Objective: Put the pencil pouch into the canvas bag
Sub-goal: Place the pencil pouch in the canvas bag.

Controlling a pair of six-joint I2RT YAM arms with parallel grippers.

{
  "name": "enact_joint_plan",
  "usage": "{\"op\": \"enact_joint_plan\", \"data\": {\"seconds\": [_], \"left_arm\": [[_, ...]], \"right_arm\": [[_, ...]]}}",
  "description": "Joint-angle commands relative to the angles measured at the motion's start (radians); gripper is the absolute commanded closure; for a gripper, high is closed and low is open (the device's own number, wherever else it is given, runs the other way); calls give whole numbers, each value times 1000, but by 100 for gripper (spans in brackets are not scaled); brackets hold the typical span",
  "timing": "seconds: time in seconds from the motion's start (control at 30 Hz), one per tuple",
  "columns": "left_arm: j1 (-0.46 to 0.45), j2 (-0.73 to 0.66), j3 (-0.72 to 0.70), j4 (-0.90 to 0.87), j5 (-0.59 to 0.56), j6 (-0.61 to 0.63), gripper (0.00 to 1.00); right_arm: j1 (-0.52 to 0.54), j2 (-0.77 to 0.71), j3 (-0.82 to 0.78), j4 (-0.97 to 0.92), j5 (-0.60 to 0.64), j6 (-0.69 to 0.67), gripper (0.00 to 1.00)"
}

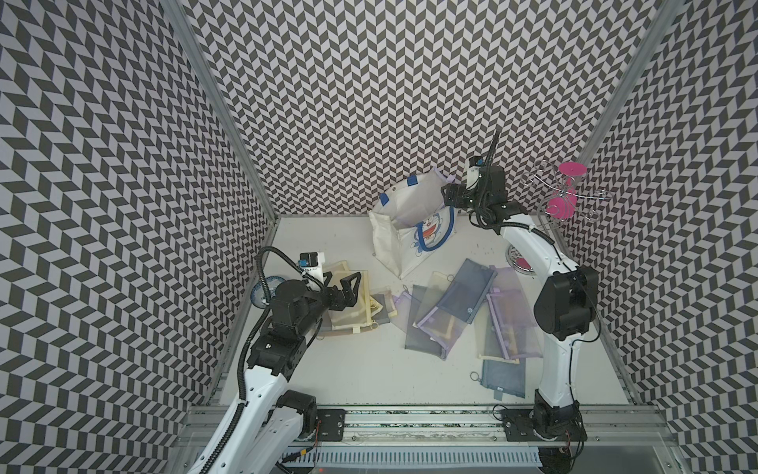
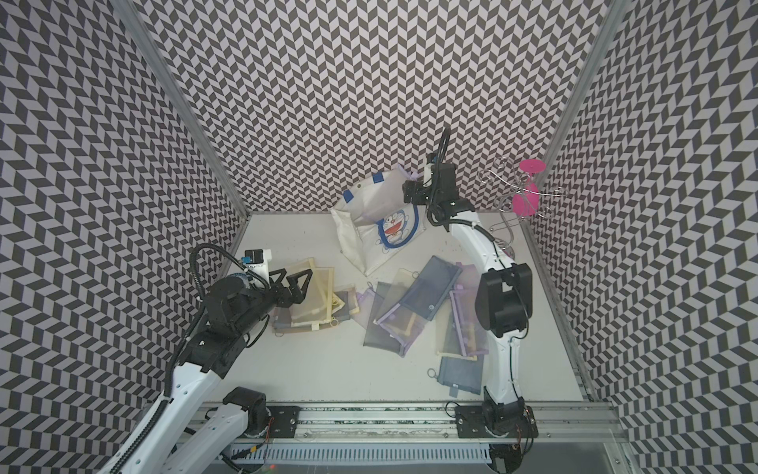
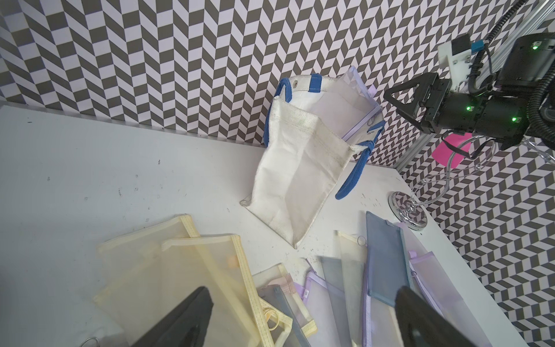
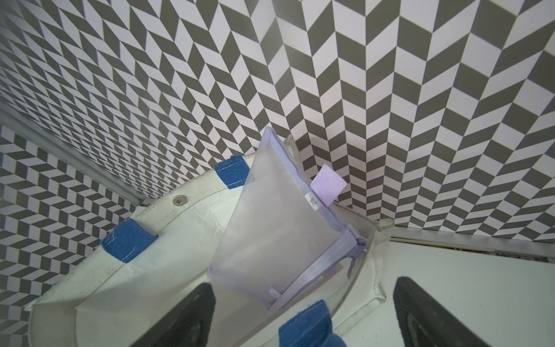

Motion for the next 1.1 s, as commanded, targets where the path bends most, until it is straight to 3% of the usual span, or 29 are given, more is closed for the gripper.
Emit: {"op": "enact_joint_plan", "data": {"seconds": [0.0,0.13,0.43,0.57,0.77,0.9,1.07], "left_arm": [[5,-6,-12,28,14,-8,4],[7,1,-11,31,22,-9,4],[20,8,-13,36,31,-9,5],[24,10,-13,39,34,-8,5],[28,15,-14,44,42,-9,5],[28,15,-15,46,46,-9,5],[29,14,-16,48,46,-10,5]], "right_arm": [[2,11,38,36,6,-15,16],[4,58,104,34,-14,-6,44],[13,282,360,0,0,26,42],[24,324,360,33,-58,28,48],[91,280,235,134,-18,-54,58],[120,281,247,109,25,-92,52],[127,247,249,73,85,-102,26]]}}
